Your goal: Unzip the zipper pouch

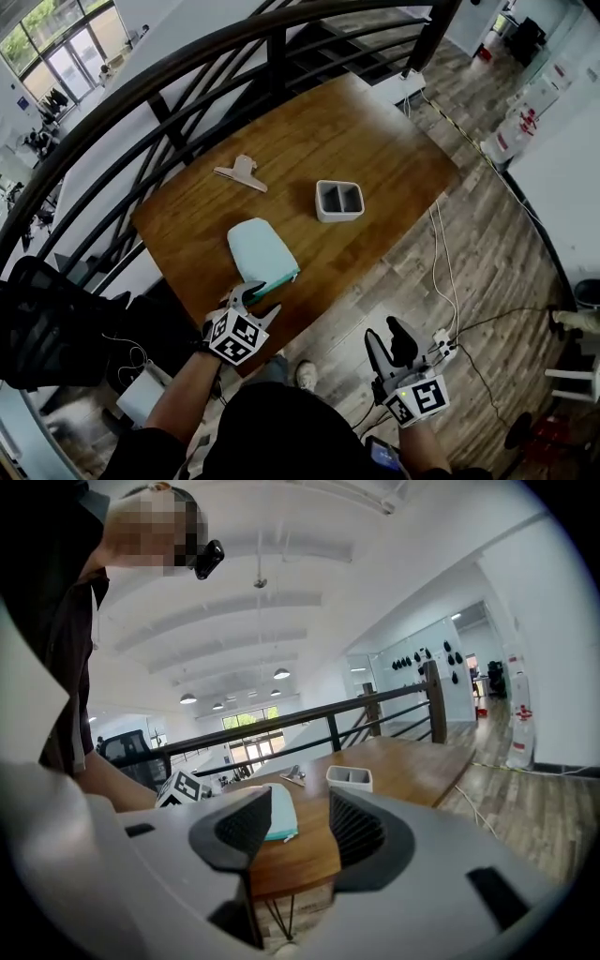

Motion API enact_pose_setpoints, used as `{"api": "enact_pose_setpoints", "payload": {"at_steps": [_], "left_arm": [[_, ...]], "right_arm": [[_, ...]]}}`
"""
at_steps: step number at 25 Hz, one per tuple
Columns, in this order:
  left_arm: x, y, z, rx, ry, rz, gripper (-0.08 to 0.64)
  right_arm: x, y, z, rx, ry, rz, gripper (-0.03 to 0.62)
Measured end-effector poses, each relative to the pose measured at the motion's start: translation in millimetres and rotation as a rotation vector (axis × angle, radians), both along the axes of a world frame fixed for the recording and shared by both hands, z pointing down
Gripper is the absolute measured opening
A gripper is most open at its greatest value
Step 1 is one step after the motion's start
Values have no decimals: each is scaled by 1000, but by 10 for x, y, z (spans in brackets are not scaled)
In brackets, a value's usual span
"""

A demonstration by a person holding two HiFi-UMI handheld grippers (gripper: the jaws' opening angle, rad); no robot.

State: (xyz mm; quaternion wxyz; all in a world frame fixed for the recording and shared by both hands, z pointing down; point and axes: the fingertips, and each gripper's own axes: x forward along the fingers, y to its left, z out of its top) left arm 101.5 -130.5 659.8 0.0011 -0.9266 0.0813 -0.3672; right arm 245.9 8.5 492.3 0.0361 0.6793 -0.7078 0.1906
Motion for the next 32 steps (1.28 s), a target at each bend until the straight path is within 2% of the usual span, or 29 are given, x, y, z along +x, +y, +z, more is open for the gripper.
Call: {"api": "enact_pose_setpoints", "payload": {"at_steps": [6,12,16,19,23,32], "left_arm": [[-15,-74,414,-62,-128,54,229],[10,-131,581,-120,-188,74,220],[2,-173,615,-169,-190,58,190],[8,-243,614,-187,-196,40,106],[4,-266,599,-224,-195,33,57],[-123,-374,351,-240,-148,-2,35]], "right_arm": [[4,32,67,-31,-3,58,181],[-11,9,112,-47,-6,85,176],[-61,-28,121,-53,-13,84,162],[-82,-85,127,-59,-14,75,153],[-162,-215,107,-54,-7,43,143],[-345,-494,23,-36,14,-39,132]]}}
